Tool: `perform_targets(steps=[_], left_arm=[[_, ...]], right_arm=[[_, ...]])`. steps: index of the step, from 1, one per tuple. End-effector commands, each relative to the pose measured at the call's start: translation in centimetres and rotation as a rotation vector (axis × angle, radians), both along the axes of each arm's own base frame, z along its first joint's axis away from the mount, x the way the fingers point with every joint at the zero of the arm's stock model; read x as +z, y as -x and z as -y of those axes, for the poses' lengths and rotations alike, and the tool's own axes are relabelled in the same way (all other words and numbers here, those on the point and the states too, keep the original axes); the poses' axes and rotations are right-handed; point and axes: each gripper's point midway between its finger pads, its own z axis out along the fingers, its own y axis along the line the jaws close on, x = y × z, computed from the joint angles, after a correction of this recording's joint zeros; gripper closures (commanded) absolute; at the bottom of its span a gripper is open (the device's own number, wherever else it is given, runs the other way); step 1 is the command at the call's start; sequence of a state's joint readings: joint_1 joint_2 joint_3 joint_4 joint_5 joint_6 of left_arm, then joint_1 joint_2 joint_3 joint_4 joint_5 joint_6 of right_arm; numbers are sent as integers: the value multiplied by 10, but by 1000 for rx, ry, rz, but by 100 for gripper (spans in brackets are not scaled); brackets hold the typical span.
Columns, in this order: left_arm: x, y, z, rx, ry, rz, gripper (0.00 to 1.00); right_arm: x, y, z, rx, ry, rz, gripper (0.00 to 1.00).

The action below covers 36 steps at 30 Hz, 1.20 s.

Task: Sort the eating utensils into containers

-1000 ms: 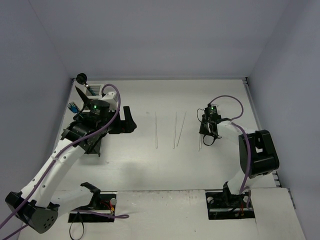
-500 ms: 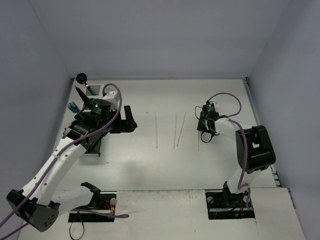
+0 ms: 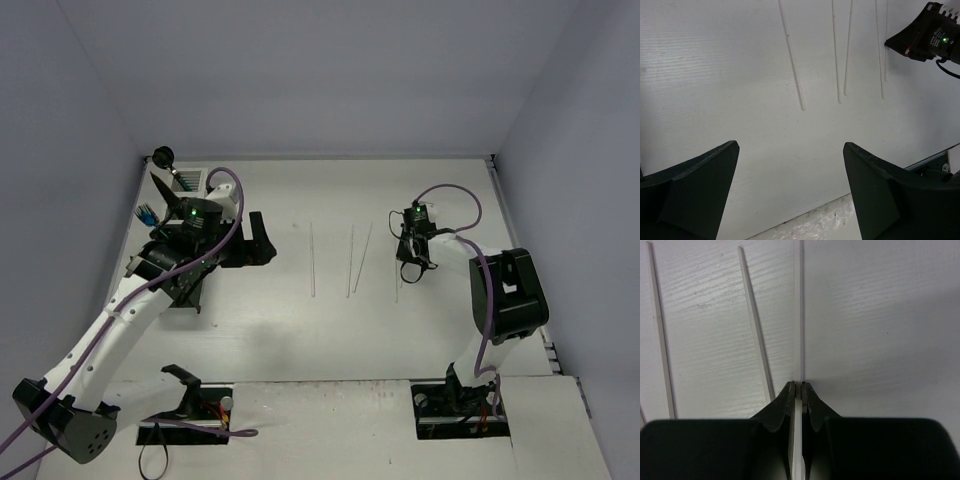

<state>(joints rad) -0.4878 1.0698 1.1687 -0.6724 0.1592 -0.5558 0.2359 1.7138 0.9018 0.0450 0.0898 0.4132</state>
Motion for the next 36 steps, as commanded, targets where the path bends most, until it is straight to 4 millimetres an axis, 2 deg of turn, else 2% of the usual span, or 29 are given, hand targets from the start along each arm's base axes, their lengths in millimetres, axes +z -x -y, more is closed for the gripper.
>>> perform_targets(steps=[1, 4, 8, 13, 16, 17, 21, 24, 30, 31, 34, 36], left_arm=[[43, -6, 24, -45, 121, 100, 17], [57, -4, 42, -88, 177, 124, 17], [77, -3, 73, -166, 277, 155, 17], [95, -8, 102, -209, 327, 204, 17], [108, -10, 110, -199, 342, 254, 17], [112, -14, 109, -176, 343, 276, 17], [117, -19, 106, -116, 328, 313, 17], [115, -20, 105, -90, 319, 316, 18], [105, -24, 101, -30, 292, 315, 33], [105, -25, 100, -23, 290, 318, 37], [107, -25, 98, -11, 292, 330, 61], [110, -26, 95, 0, 296, 344, 86]], right_arm=[[16, 7, 6, 39, 46, -2, 100], [70, -3, -16, 147, 29, 142, 100], [139, 7, -71, 362, 0, 330, 100], [218, 48, -155, 671, -138, 548, 100], [249, 79, -199, 805, -221, 637, 100], [259, 84, -207, 826, -238, 663, 100], [281, 103, -235, 907, -295, 705, 100], [288, 113, -249, 939, -318, 719, 100], [295, 120, -260, 960, -343, 744, 100], [295, 120, -261, 960, -344, 744, 100], [294, 121, -262, 960, -348, 746, 100], [292, 120, -263, 958, -347, 742, 100]])
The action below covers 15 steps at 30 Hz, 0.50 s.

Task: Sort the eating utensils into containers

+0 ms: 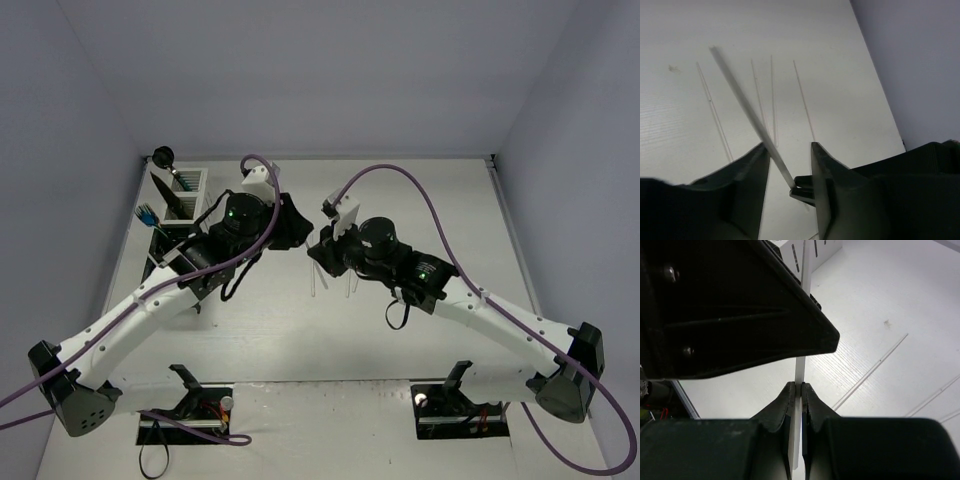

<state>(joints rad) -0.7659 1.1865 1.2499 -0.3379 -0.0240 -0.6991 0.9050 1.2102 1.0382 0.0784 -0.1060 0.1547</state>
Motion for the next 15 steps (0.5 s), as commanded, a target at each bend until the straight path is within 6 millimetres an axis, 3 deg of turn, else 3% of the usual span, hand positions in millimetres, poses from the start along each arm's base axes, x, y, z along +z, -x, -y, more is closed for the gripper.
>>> perform_targets(steps=[1, 2, 5, 8, 11, 12, 15], left_arm=[[45, -5, -6, 52, 102, 120, 94], [46, -4, -8, 58, 104, 125, 98], [44, -5, -16, 91, 95, 135, 100], [40, -4, -30, 128, 57, 147, 100], [41, -9, -65, 256, -37, 186, 100], [42, -6, -83, 297, -90, 201, 100], [50, -1, -144, 476, -201, 248, 100]], right_arm=[[39, -7, -14, 10, -106, 83, 100], [38, -7, -15, 7, -106, 82, 99], [37, -10, -15, -6, -109, 80, 82], [35, -15, -10, -48, -106, 79, 56], [29, -22, 1, -122, -92, 77, 42], [23, -30, 13, -197, -78, 78, 33], [11, -39, 40, -329, -58, 69, 20]])
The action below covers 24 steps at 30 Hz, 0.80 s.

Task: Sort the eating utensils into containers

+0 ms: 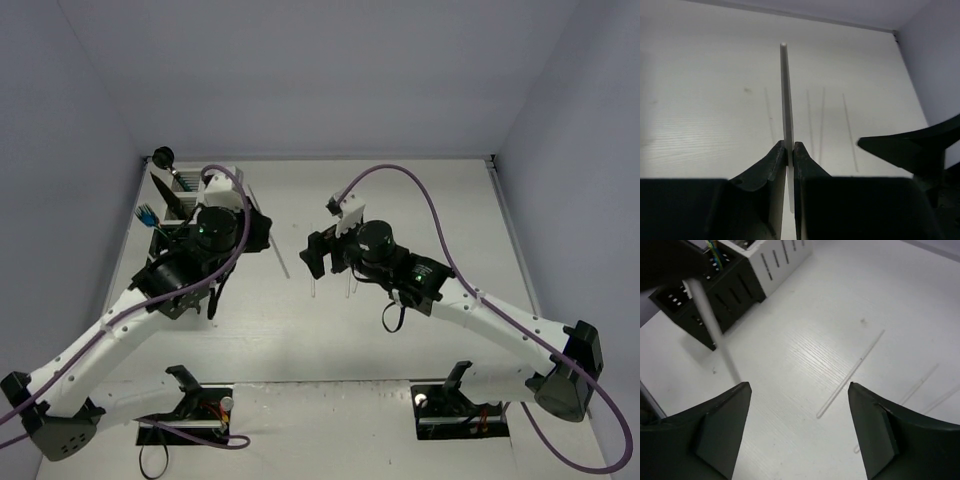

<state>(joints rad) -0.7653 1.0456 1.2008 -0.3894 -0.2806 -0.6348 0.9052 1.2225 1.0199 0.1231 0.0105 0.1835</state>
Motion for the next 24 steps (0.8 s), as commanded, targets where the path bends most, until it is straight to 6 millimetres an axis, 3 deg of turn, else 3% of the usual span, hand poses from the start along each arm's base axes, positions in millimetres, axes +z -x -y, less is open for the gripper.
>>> perform_targets(steps=[1, 4, 9, 13, 19, 24], left_arm=[[34, 3, -96, 300, -134, 129, 100], [33, 4, -156, 467, -177, 130, 100], [15, -4, -213, 587, -222, 74, 100], [-7, -19, -243, 649, -216, 28, 100], [-25, -36, -280, 740, -212, 21, 100], [-47, -45, -292, 754, -229, -15, 100]], right_arm=[[8, -28, 46, -272, -34, 47, 18], [-20, -43, 79, -381, 3, -19, 18], [-60, -56, 120, -499, 35, -121, 17], [-79, -58, 131, -526, 77, -155, 18], [-99, -59, 144, -550, 121, -189, 17], [-108, -62, 159, -595, 128, -213, 17]])
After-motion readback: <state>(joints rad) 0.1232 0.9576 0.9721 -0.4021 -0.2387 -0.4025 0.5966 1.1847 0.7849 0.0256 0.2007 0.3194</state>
